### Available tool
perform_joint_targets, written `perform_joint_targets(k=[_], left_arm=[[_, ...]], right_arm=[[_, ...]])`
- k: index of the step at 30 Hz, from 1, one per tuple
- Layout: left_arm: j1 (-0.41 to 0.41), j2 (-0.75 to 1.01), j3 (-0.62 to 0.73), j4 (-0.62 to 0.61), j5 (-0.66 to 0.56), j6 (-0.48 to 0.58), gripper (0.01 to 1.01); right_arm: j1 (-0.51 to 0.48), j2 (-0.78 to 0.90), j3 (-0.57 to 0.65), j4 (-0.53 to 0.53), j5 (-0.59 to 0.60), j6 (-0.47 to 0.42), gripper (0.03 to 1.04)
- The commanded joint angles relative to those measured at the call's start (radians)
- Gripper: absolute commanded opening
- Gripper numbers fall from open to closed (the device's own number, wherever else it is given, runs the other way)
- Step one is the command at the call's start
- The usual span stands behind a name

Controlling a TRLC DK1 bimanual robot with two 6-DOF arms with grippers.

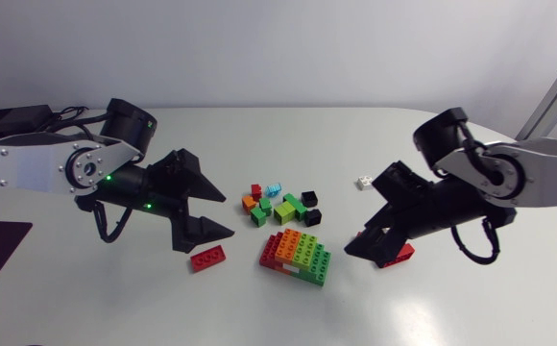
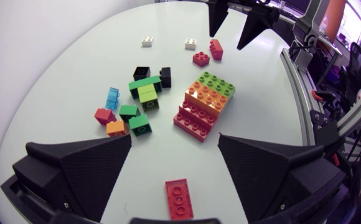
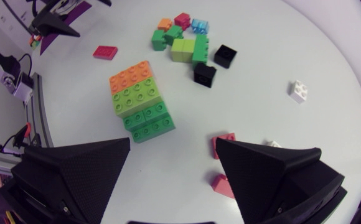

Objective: Disassemble duplo

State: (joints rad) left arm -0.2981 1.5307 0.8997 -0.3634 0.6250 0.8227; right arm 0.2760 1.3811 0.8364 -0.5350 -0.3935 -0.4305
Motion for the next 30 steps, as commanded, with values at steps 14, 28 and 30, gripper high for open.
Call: perform_joint_targets(k=[14,28,30], left_arm=[[-0.156,0.177,0.196,-0.147,0.022,0.217,0.972],[-0.256,0.31,0.286,-0.206,0.022,0.342,0.967],[-0.263,0.33,0.314,-0.23,0.022,0.352,0.967]], right_arm=[[0.216,0.164,0.081,0.052,0.019,-0.122,1.0],[0.216,0.259,0.127,0.078,0.082,-0.272,1.0],[0.218,0.269,0.132,0.078,0.082,-0.272,1.0]])
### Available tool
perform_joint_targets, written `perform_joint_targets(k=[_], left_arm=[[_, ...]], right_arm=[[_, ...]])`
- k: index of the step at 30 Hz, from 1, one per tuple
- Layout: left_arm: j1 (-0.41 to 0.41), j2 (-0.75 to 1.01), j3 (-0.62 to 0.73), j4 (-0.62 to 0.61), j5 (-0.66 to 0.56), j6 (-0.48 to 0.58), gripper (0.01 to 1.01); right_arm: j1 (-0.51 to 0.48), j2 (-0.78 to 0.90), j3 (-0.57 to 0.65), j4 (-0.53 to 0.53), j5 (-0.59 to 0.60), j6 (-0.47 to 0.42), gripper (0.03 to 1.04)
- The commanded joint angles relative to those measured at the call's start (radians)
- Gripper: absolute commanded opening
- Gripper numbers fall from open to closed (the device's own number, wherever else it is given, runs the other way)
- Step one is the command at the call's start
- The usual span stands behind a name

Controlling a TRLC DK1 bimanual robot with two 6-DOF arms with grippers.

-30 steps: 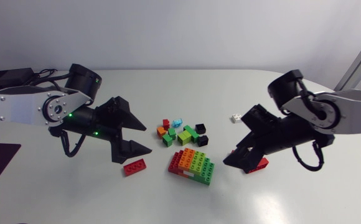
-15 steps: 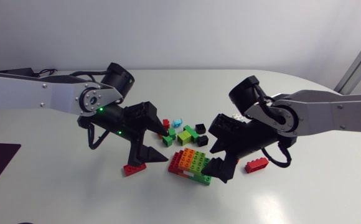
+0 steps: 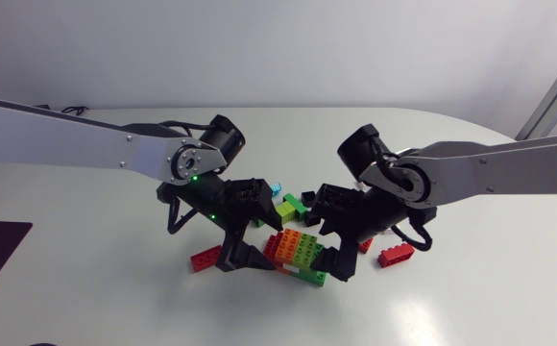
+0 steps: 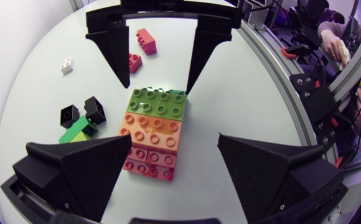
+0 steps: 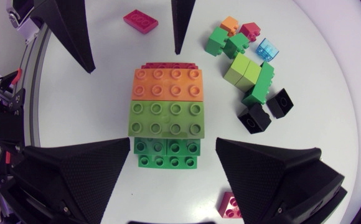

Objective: Disassemble duplo

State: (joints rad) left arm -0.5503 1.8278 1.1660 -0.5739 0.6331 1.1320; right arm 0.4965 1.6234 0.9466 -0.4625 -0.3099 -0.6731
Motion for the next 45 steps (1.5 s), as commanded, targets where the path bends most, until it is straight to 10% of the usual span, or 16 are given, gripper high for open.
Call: perform_joint_targets(k=[1,18,45], left_arm=[[-0.014,0.042,0.06,-0.027,0.014,0.048,0.967],[-0.013,0.159,0.213,-0.219,0.016,0.137,0.959],[-0.019,0.265,0.268,-0.204,-0.023,0.184,0.941]], right_arm=[[-0.001,0.033,0.023,0.007,-0.001,-0.028,1.0],[0.031,0.03,0.044,-0.011,-0.003,0.001,1.0],[0.103,0.009,0.054,-0.028,0.032,0.064,1.0]])
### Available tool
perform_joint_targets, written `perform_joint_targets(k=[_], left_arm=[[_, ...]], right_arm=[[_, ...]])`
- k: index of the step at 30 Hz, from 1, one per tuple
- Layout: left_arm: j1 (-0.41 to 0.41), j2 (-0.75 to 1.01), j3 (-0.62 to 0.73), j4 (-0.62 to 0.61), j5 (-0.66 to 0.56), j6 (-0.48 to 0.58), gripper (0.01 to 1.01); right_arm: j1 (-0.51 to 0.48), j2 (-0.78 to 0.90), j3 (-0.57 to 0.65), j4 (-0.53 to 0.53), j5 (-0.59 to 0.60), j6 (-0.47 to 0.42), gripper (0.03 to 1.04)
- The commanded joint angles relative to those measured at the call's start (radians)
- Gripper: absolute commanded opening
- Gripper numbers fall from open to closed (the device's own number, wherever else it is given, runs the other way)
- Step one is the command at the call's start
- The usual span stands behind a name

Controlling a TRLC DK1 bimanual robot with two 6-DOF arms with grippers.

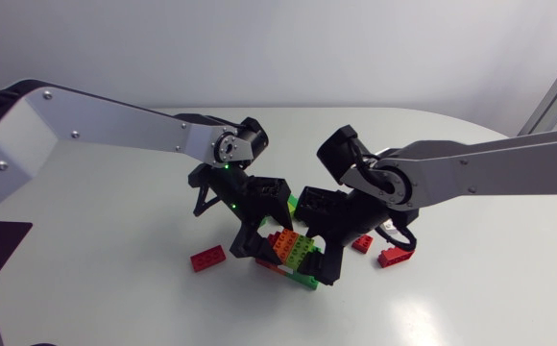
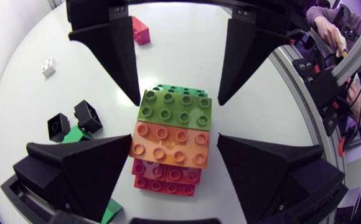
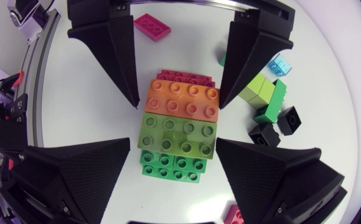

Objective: Disassemble duplo

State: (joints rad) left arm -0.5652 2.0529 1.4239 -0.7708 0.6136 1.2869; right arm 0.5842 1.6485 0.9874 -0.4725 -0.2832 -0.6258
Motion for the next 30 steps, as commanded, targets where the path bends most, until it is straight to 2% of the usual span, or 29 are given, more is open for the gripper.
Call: perform_joint_targets(k=[1,20,25,28,30], left_arm=[[-0.004,0.043,0.01,-0.005,-0.005,0.028,0.941],[-0.012,0.023,-0.013,-0.004,-0.005,0.017,0.926],[-0.013,0.015,-0.029,0.005,-0.005,0.017,0.926],[-0.013,0.012,-0.037,0.01,-0.005,0.019,0.926],[-0.013,0.012,-0.042,0.013,-0.005,0.02,0.925]], right_arm=[[0.017,-0.012,0.013,-0.015,0.009,0.021,1.0],[0.051,0.077,0.008,0.04,0.093,0.069,0.99],[0.054,0.085,0.01,0.058,0.104,0.084,0.7],[0.052,0.076,0.019,0.054,0.104,0.086,0.65],[0.051,0.07,0.027,0.051,0.101,0.086,0.52]])
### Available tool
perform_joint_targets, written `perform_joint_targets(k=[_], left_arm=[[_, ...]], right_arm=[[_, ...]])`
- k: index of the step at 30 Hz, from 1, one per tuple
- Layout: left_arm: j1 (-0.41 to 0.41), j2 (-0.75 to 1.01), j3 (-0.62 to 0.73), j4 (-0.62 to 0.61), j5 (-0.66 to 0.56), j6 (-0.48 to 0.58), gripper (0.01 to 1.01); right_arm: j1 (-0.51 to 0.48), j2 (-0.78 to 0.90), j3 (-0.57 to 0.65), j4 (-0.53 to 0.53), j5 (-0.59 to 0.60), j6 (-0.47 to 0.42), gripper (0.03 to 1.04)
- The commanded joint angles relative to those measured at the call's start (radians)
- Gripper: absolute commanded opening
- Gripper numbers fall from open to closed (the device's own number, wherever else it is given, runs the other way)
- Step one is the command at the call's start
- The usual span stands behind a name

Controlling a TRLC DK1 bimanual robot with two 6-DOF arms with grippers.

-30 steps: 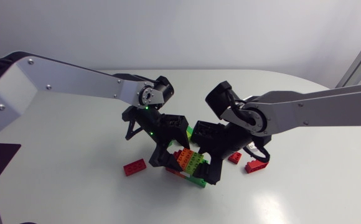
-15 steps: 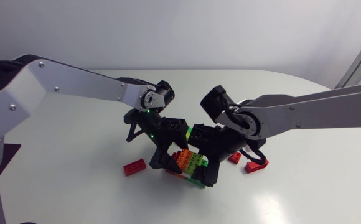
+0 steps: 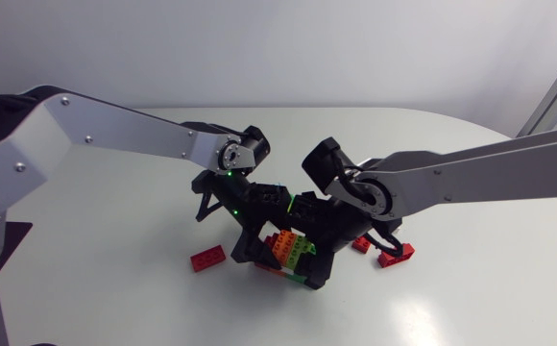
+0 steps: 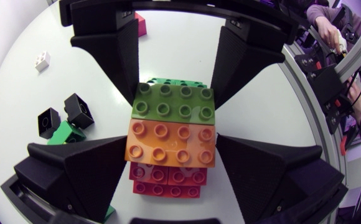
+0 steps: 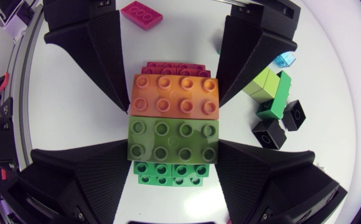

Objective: Disassemble duplo

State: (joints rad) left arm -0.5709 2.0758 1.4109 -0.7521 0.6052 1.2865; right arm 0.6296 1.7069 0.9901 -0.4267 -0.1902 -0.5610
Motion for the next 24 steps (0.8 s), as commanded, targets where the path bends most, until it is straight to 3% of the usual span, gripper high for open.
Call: perform_joint_targets(k=[1,6,14,16,21,24], left_arm=[[-0.009,-0.011,-0.032,-0.001,0.004,0.02,0.923],[-0.014,-0.013,-0.038,0.011,0.001,0.019,0.911],[-0.02,-0.013,-0.049,0.031,-0.007,0.016,0.911],[-0.023,-0.013,-0.055,0.039,-0.013,0.014,0.91],[-0.023,-0.013,-0.053,0.042,-0.016,0.01,0.91],[-0.026,-0.013,-0.053,0.042,-0.018,0.01,0.91]], right_arm=[[0.005,0.01,0.028,0.002,0.005,0.021,0.46],[-0.002,0.0,0.05,-0.038,-0.055,0.019,0.4],[-0.036,-0.009,0.088,-0.08,-0.101,0.027,0.41],[-0.038,-0.007,0.081,-0.08,-0.101,0.026,0.5],[-0.027,0.013,0.064,-0.075,-0.098,0.027,0.95],[-0.021,0.022,0.056,-0.07,-0.091,0.029,0.97]])
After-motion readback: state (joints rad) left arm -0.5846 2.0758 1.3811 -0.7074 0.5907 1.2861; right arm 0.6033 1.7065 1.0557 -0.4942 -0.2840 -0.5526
